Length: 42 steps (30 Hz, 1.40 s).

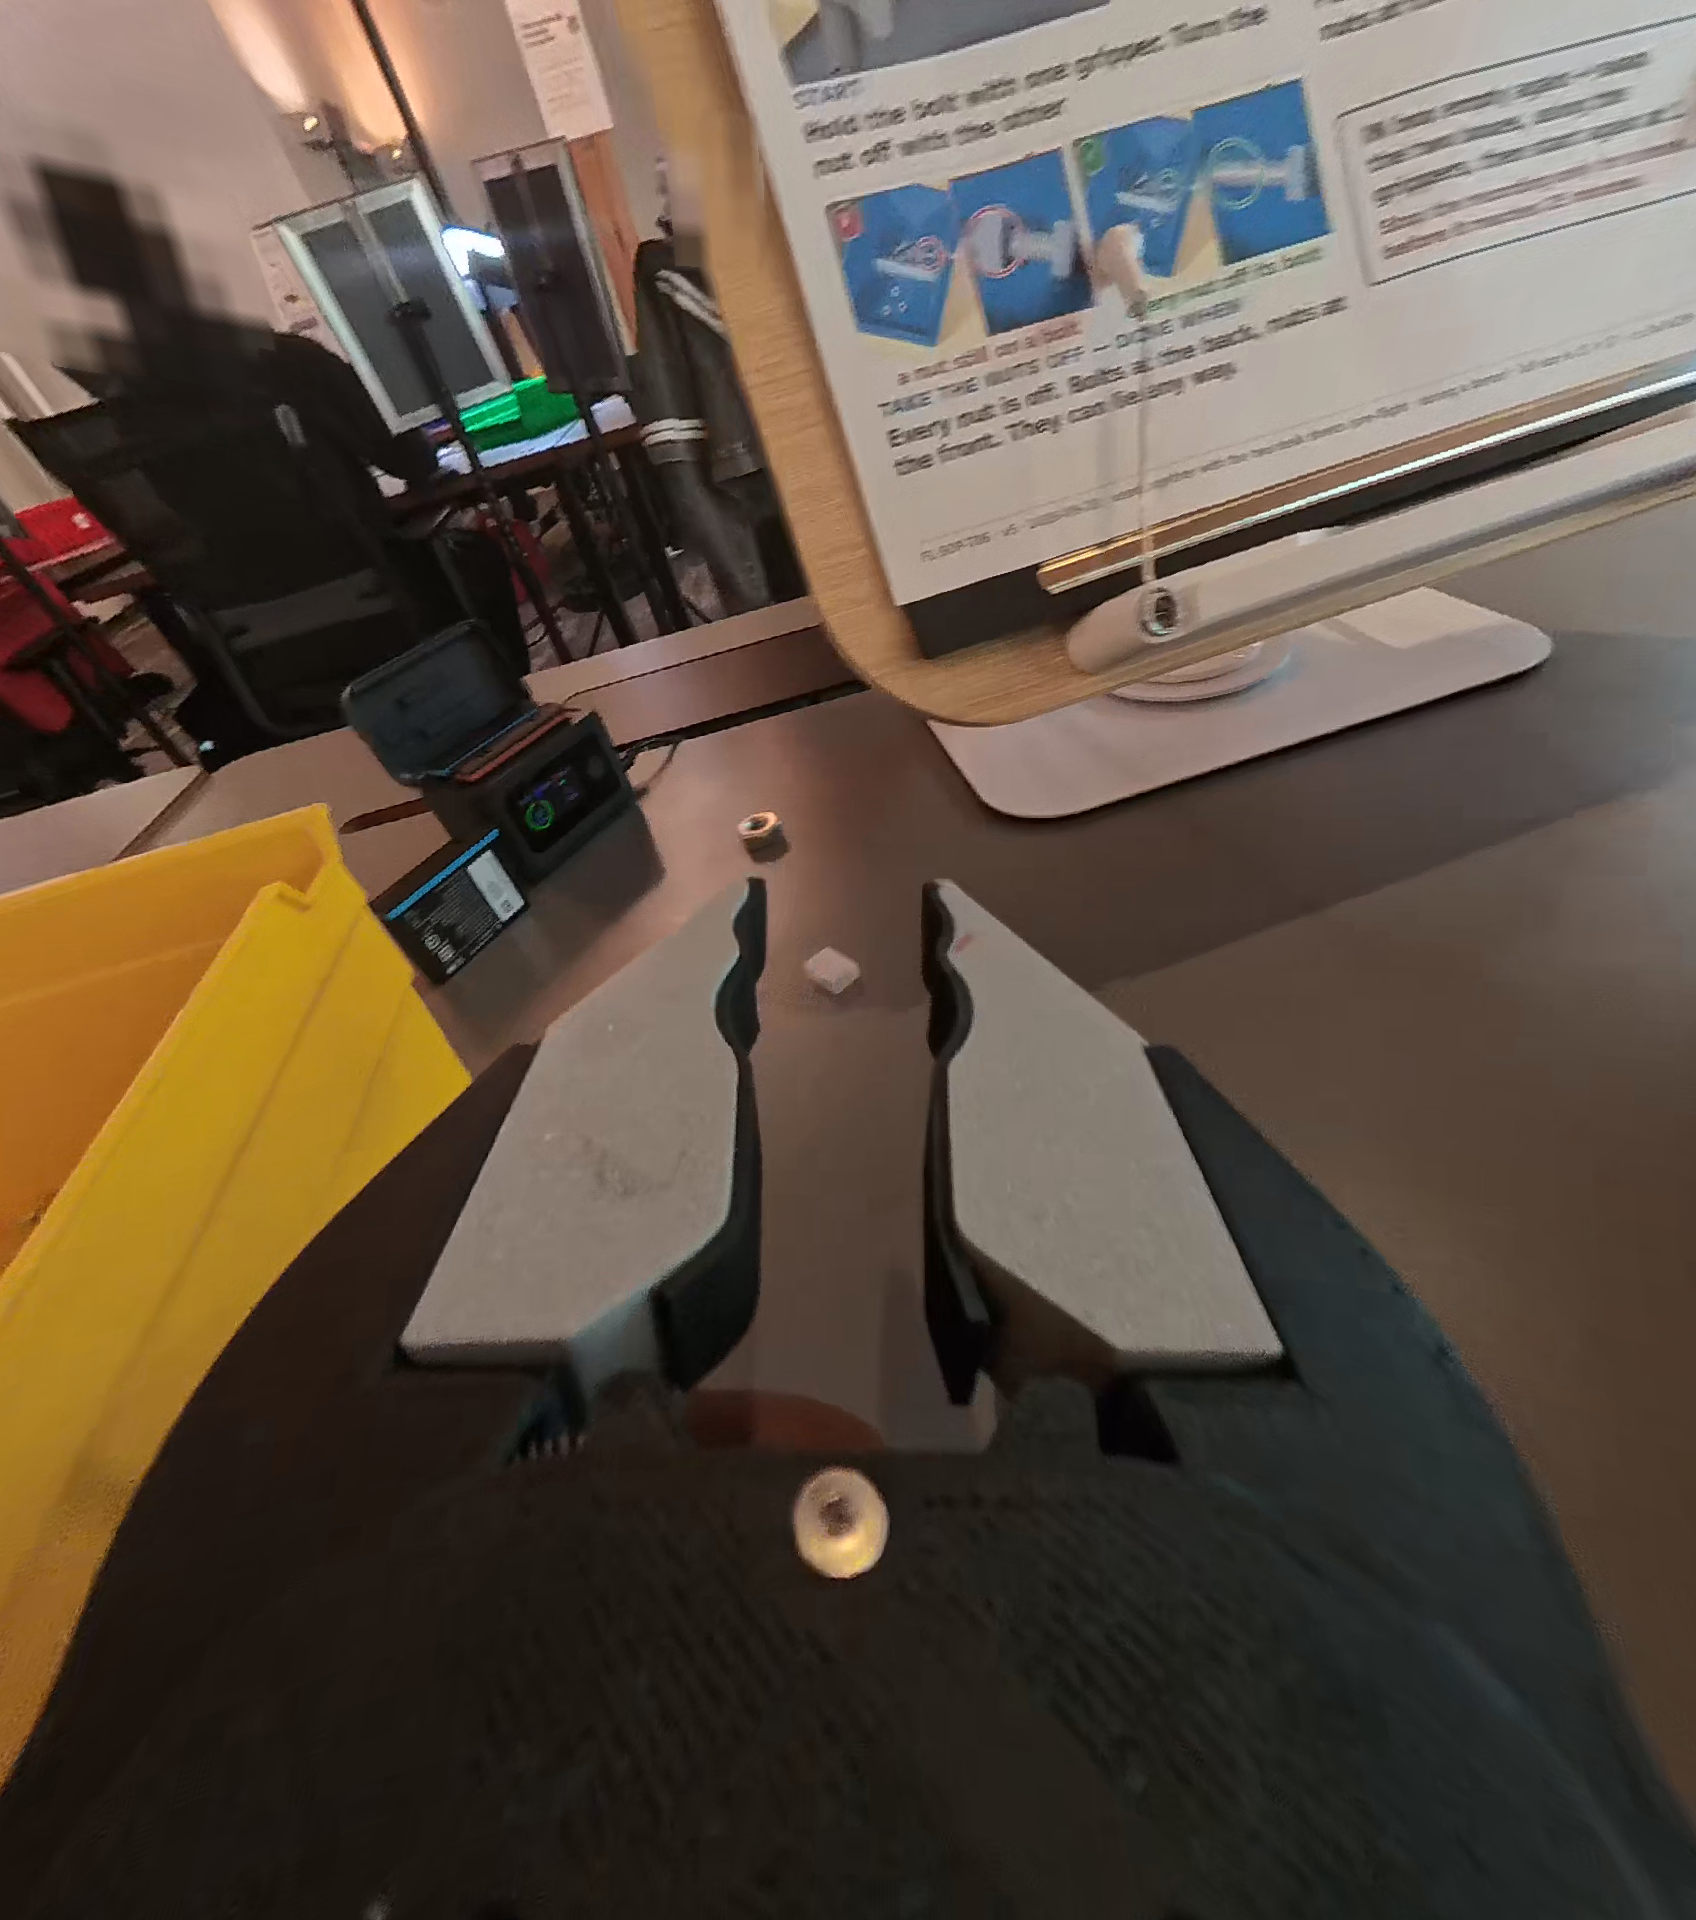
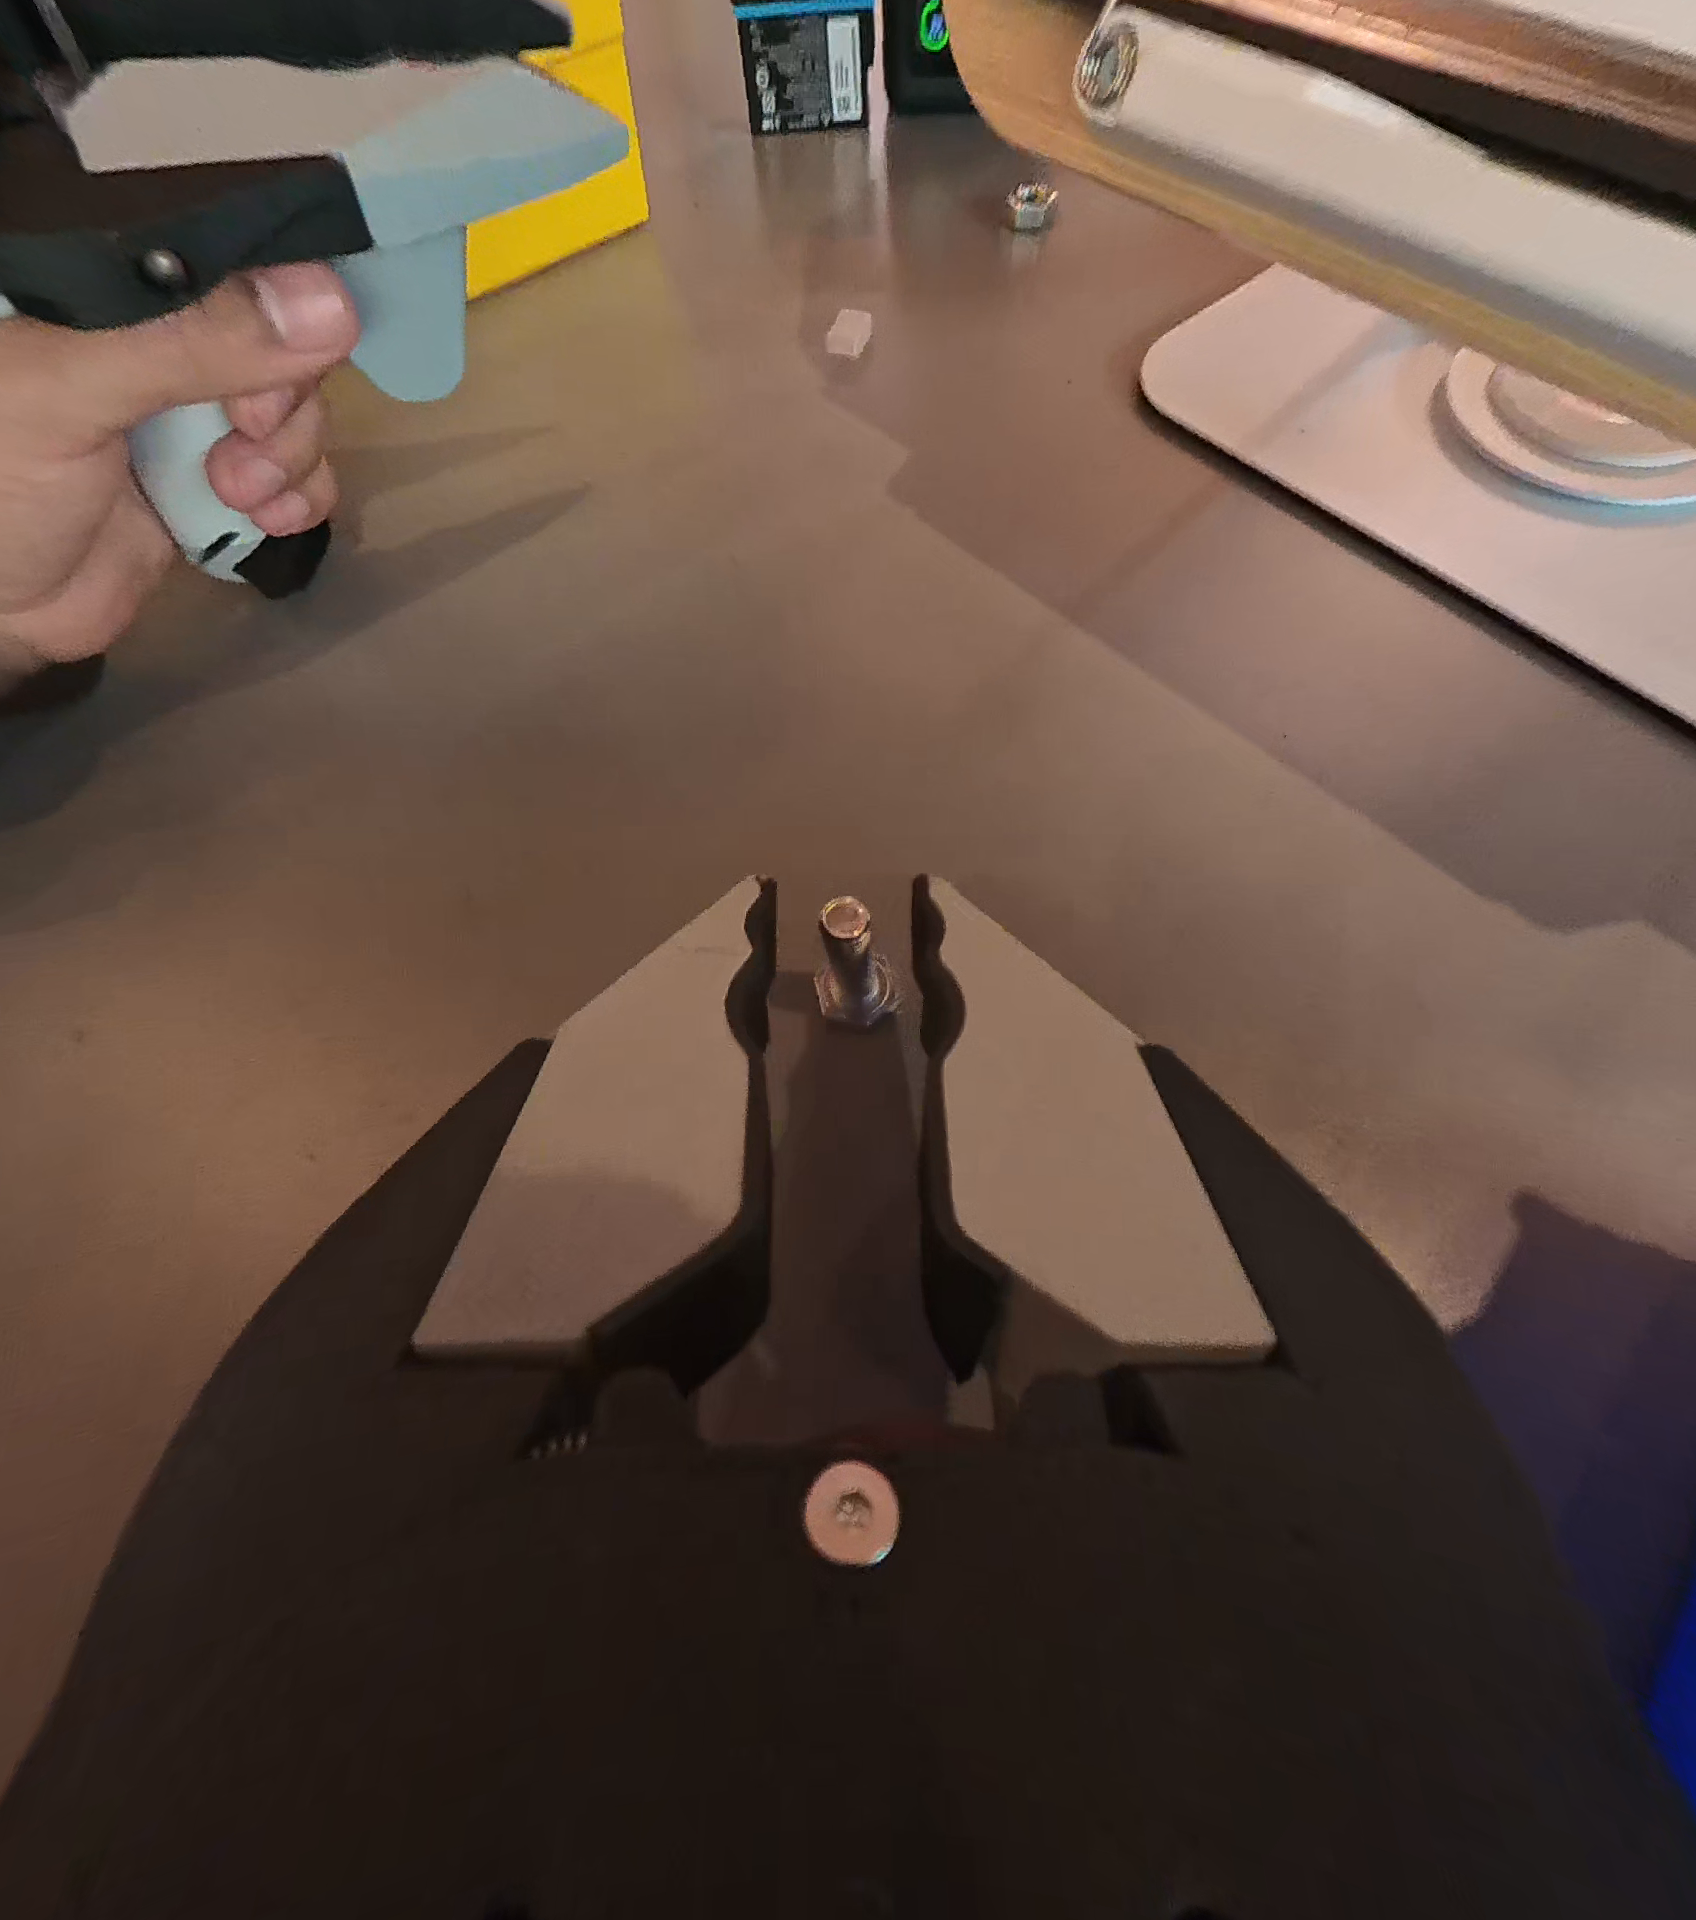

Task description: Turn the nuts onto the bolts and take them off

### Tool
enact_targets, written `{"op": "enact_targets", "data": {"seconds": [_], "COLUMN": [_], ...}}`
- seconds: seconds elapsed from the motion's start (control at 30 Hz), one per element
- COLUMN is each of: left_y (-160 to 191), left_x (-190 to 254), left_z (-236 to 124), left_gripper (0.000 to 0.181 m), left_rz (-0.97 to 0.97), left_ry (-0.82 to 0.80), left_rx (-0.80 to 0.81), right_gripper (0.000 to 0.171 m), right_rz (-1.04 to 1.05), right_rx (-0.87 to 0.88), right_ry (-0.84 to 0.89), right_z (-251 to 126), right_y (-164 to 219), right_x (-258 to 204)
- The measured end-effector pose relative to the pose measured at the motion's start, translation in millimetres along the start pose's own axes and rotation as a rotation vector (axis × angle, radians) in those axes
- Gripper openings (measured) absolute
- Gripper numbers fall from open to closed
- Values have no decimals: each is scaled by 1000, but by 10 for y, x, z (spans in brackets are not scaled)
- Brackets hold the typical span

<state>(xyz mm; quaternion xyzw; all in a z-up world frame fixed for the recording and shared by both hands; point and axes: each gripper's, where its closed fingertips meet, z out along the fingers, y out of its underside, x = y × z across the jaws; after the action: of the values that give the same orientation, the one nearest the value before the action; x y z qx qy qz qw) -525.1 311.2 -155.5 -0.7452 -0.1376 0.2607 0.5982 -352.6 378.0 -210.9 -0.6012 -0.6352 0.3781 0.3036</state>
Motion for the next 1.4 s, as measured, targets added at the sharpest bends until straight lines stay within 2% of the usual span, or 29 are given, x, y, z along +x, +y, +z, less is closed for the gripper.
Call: {"op": "enact_targets", "data": {"seconds": [0.17, 0.47, 0.57, 0.63, 0.83, 0.97, 1.07, 1.13, 1.3, 1.4], "left_y": [57, 139, 149, 161, 250, 329, 443, 403, 556, 673], "left_x": [-233, -295, -318, -376, -490, -294, -338, -335, -513, -488], "left_z": [-3, 54, 93, 165, 664, 1114, 1381, 1500, 1785, 1879], "left_gripper": [32, 57, 56, 48, 39, 31, 43, 43, 39, 43], "left_rz": [-136, -135, -143, -122, -58, -50, 52, 46, 90, 63], "left_ry": [-35, -84, -78, -85, -28, 214, 280, 338, 252, 275], "left_rx": [-13, -71, -77, -85, -173, -272, -418, -450, -630, -715], "right_gripper": [25, 34, 33, 33, 31, 33, 34, 34, 34, 34], "right_rz": [14, 79, 102, 104, 55, 49, 22, 19, 36, 23], "right_rx": [110, 213, 242, 248, 202, 191, 169, 174, 228, 232], "right_ry": [29, 78, 90, 91, 92, 37, 10, -6, -72, -72], "right_z": [-115, -236, -264, -260, -137, -41, -3, 0, -46, -74], "right_y": [-176, -287, -309, -314, -266, -269, -257, -273, -396, -412], "right_x": [58, 212, 240, 230, 195, 146, 89, 48, -102, -132]}}
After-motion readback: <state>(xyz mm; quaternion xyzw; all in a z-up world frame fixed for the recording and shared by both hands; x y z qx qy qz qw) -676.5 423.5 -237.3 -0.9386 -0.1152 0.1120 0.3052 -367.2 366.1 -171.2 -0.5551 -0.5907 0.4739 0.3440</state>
